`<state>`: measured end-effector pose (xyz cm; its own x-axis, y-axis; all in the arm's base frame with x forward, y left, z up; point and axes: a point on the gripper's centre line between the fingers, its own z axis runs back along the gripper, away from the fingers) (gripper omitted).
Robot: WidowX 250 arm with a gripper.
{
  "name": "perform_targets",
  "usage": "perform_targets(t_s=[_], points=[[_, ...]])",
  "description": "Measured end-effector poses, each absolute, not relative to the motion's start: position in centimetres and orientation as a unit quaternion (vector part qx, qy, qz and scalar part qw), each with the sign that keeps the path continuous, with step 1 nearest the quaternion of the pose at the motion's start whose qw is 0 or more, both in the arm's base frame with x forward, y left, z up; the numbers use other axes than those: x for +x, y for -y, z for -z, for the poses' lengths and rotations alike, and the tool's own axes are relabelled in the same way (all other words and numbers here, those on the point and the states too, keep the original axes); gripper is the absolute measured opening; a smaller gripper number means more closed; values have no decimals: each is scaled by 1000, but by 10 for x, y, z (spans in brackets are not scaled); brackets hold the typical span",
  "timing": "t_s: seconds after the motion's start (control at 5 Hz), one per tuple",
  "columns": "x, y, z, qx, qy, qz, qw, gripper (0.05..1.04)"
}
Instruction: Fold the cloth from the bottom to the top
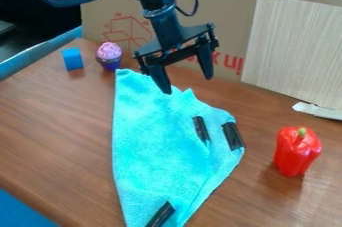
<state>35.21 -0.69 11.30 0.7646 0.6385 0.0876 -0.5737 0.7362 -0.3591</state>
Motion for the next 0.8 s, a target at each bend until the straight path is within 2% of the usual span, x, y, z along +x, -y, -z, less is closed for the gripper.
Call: perform_targets(t_s=[0.2,0.4,0.8], points=[[350,6,-101,-149,83,-328,929,1000],[350,16,-93,-100,56,-266,957,1000],[350,15,-93,-97,55,-268,957,1000]])
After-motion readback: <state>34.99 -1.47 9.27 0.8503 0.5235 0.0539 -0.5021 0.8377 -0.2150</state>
